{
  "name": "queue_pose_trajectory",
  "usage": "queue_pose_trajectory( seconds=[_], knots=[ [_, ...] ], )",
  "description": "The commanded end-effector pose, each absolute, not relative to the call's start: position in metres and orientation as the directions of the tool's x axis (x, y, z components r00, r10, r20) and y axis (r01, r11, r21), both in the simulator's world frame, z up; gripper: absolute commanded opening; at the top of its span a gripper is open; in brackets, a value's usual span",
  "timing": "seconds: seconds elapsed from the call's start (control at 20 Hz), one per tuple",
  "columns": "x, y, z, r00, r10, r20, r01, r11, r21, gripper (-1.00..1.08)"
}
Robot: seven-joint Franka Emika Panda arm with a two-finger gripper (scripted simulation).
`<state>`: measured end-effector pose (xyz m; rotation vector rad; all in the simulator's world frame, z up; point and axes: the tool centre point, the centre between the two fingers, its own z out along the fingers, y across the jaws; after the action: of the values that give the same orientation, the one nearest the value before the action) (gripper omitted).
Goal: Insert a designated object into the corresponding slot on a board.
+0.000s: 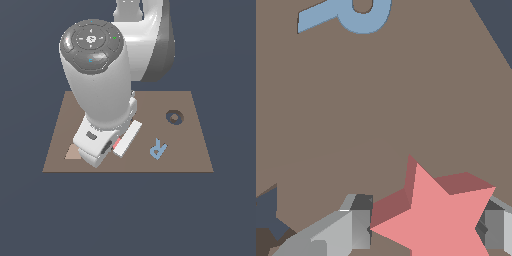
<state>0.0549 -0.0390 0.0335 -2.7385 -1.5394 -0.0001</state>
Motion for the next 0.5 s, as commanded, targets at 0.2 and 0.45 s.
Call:
queue_pose_trajectory(
  seconds=[0.2, 0.45],
  knots=[
    [0.0537, -0.0364, 0.0334, 0.485, 0.875, 0.0, 0.875, -0.485, 0.0, -1.0],
    [0.0514, -0.0312, 0.0338, 0.412, 0.911, 0.0, 0.911, -0.412, 0.0, -1.0]
  ],
)
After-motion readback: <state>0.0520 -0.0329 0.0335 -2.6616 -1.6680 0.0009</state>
